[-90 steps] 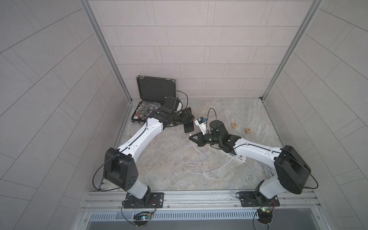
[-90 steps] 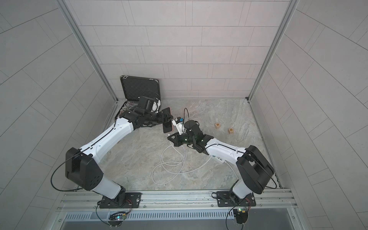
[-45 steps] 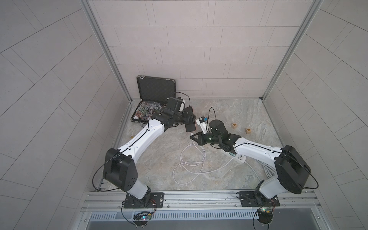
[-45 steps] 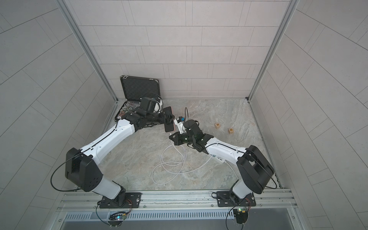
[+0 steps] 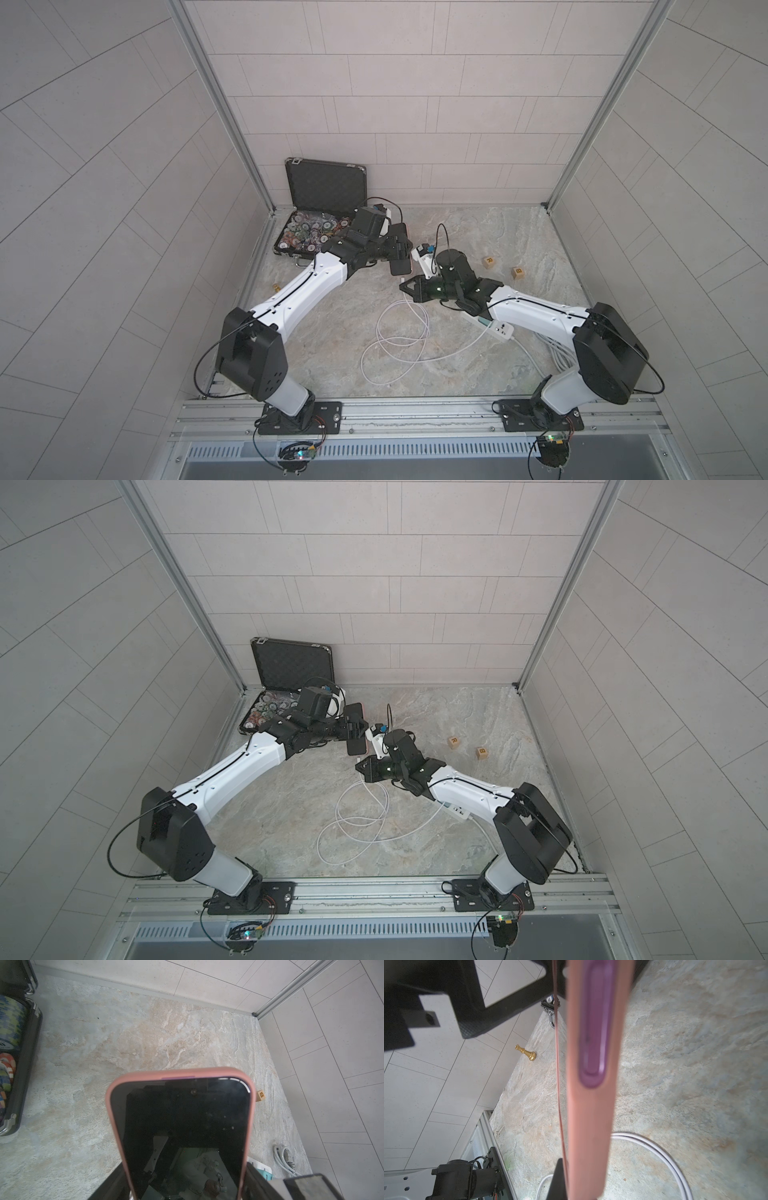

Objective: Plug the charging cable into the phone
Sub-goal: Insert the charging cable into the phone.

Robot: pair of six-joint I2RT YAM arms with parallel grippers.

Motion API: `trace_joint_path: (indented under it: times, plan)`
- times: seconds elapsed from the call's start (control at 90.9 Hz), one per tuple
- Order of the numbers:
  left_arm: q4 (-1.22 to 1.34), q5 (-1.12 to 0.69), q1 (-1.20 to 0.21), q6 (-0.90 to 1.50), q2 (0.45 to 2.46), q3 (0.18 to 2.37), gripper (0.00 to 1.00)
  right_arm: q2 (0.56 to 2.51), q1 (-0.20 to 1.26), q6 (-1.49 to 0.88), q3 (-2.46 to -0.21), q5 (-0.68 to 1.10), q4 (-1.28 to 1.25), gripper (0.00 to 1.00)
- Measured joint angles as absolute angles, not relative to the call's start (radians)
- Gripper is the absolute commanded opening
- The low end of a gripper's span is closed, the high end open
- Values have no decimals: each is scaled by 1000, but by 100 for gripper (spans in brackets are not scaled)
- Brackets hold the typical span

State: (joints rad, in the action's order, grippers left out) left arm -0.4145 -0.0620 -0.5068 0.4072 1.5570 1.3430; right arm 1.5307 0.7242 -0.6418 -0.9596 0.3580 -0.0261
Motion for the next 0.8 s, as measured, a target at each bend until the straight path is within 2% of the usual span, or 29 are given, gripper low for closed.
trace_joint_path:
  times: [0.803]
  plan:
    - [-362,-71,-523,384,1557,1302,65,1555,671,-611,-959,411,-11,0]
